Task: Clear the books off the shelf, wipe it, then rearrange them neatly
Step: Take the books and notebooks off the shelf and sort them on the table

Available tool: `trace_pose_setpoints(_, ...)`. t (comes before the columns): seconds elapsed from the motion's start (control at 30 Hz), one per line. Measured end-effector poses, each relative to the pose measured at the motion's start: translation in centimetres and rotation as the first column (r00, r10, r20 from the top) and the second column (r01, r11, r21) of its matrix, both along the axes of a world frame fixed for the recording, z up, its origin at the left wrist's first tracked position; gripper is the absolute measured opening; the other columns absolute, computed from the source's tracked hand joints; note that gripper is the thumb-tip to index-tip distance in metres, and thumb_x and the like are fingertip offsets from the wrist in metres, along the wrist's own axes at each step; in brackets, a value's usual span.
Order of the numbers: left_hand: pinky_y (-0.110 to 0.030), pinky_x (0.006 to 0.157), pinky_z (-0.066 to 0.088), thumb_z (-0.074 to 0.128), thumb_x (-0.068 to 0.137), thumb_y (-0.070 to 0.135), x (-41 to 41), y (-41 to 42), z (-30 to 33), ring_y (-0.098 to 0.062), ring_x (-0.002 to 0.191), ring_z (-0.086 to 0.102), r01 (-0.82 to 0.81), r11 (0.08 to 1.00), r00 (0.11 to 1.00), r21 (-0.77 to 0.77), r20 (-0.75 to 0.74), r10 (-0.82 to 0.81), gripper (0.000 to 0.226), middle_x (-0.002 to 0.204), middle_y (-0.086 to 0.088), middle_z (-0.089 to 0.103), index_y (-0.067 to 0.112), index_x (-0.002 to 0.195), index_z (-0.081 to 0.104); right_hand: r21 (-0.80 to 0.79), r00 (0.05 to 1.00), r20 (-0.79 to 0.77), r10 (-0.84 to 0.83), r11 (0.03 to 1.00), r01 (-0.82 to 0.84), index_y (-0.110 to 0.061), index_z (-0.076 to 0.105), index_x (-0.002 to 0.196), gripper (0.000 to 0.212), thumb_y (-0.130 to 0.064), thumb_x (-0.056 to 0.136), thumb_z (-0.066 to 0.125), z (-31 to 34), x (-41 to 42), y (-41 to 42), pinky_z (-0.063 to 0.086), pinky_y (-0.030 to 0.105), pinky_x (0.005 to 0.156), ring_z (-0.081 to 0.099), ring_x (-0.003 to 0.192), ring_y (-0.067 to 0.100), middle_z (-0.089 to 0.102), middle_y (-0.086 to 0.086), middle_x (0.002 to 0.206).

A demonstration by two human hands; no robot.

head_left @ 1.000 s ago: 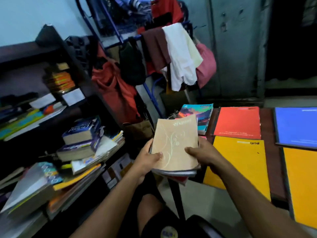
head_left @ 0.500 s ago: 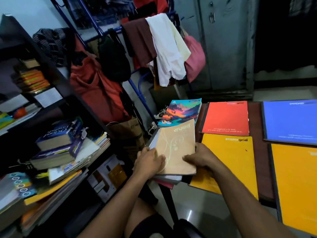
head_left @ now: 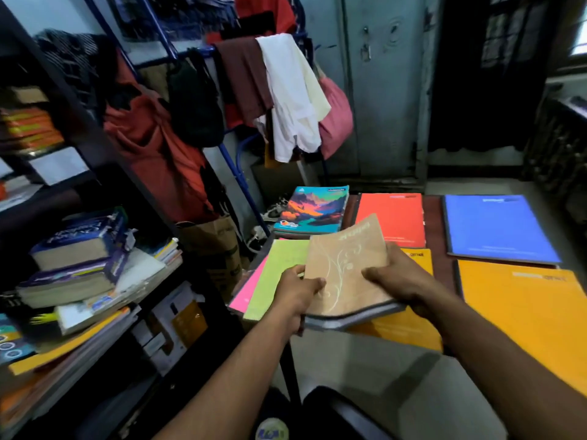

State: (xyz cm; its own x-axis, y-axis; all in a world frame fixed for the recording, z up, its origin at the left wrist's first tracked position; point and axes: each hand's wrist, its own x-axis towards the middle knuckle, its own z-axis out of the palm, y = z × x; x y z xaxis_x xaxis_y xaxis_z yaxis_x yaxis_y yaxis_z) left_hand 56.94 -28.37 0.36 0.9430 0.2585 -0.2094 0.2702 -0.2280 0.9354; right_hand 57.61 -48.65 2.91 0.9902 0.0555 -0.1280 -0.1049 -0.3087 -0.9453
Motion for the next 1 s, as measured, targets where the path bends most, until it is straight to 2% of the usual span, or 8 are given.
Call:
trace_pose_setpoints(0.17, -0.030, 0.099, 0.045, 0.071, 0.091, 0.018, -0.9, -5.7, 0.5, -0.023, 0.122, 0.059, 0.240, 0.930, 0.961, 0.279, 0.070, -0.269, 0.046, 0.135, 0.000, 0.062, 0.013, 0.136, 0.061, -0.085, 0.986, 0.019, -0.166, 0.982, 0.167, -0.013, 0.034, 0.140, 0.069, -0.017, 0.086, 0.076, -0.4, -1.4, -5.0, 0.055, 0.049, 0.096, 0.064, 0.108, 0.029, 0.062, 0.010, 0.126)
trace_pose_setpoints(0.27, -0.029, 0.107, 0.039, 0.073, 0.091, 0.026, -2.2, -6.9, -0.3, -0.025, 0.134, 0.050, 0.325, 0.822, 0.932, 0.468, -0.007, -0.364, 0.058, 0.148, -0.009, 0.052, 0.009, 0.143, 0.054, -0.300, 0.987, -0.127, -0.100, 0.952, 0.058, -0.006, 0.015, 0.154, 0.099, -0.037, 0.085, 0.078, -1.0, -2.3, -6.4, 0.054, 0.040, 0.095, 0.062, 0.116, 0.032, 0.057, 0.015, 0.140)
trace_pose_setpoints(0.4, -0.028, 0.117, 0.028, 0.070, 0.093, 0.037, -2.2, -6.3, -0.8, -0.025, 0.146, 0.035, 0.415, 0.662, 0.880, 0.624, -0.092, -0.465, 0.071, 0.159, -0.009, 0.037, 0.017, 0.154, 0.040, -0.716, 0.987, -0.157, -0.018, 0.690, -0.101, -0.010, -0.016, 0.158, 0.118, -0.059, 0.088, 0.066, -1.4, -3.1, -6.9, 0.058, 0.036, 0.077, 0.068, 0.106, 0.033, 0.061, 0.013, 0.136)
trace_pose_setpoints(0.5, -0.031, 0.119, 0.024, 0.071, 0.092, 0.039, -1.7, -6.2, -0.7, -0.027, 0.151, 0.027, 0.402, 0.619, 0.876, 0.675, -0.086, -0.475, 0.075, 0.166, -0.010, 0.026, 0.023, 0.157, 0.037, -0.899, 0.998, -0.065, 0.012, 0.434, -0.064, -0.018, 0.012, 0.159, 0.098, -0.070, 0.088, 0.055, -0.8, -3.2, -6.5, 0.049, 0.035, 0.084, 0.060, 0.120, 0.031, 0.059, 0.008, 0.139)
trace_pose_setpoints(0.57, -0.033, 0.117, 0.030, 0.066, 0.095, 0.039, -1.6, -5.6, -0.5, -0.025, 0.147, 0.033, 0.274, 0.564, 0.888, 0.779, 0.020, -0.459, 0.065, 0.165, -0.004, 0.030, 0.027, 0.154, 0.041, -0.928, 1.000, -0.001, 0.021, 0.373, -0.009, -0.022, 0.035, 0.146, 0.076, -0.069, 0.089, 0.053, -0.3, -3.4, -5.6, 0.046, 0.038, 0.086, 0.053, 0.127, 0.031, 0.050, 0.009, 0.142)
trace_pose_setpoints(0.67, -0.039, 0.115, 0.032, 0.054, 0.099, 0.048, -1.8, -3.1, -0.7, -0.022, 0.145, 0.033, 0.069, 0.427, 0.926, 0.902, 0.101, -0.363, 0.054, 0.162, 0.003, 0.035, 0.033, 0.151, 0.043, -0.930, 0.974, 0.175, 0.145, 0.350, 0.115, -0.022, 0.041, 0.138, 0.068, -0.066, 0.088, 0.053, 0.3, -3.6, -3.4, 0.042, 0.045, 0.095, 0.042, 0.130, 0.033, 0.040, 0.010, 0.141)
trace_pose_setpoints(0.8, -0.041, 0.118, 0.029, 0.055, 0.093, 0.064, -2.3, 1.0, -1.7, -0.026, 0.148, 0.031, 0.242, 0.378, 0.945, 0.894, -0.129, -0.300, 0.071, 0.164, -0.003, 0.032, 0.029, 0.153, 0.039, -0.904, 0.887, 0.116, 0.446, 0.417, -0.092, -0.023, 0.039, 0.142, 0.064, -0.059, 0.092, 0.051, -0.3, -3.4, 2.7, 0.039, 0.046, 0.100, 0.043, 0.128, 0.032, 0.044, 0.008, 0.140)
trace_pose_setpoints(1.0, -0.043, 0.106, 0.043, 0.069, 0.086, 0.021, -3.8, 5.2, 1.7, -0.030, 0.129, 0.055, 0.235, 0.578, 0.935, 0.782, -0.020, -0.353, 0.050, 0.136, -0.013, 0.059, 0.014, 0.134, 0.057, -0.858, 0.796, 0.182, 0.578, 0.488, -0.159, -0.017, 0.036, 0.145, 0.063, -0.034, 0.087, 0.057, 1.0, -4.9, 11.9, 0.042, 0.041, 0.099, 0.049, 0.122, 0.032, 0.048, 0.008, 0.134)
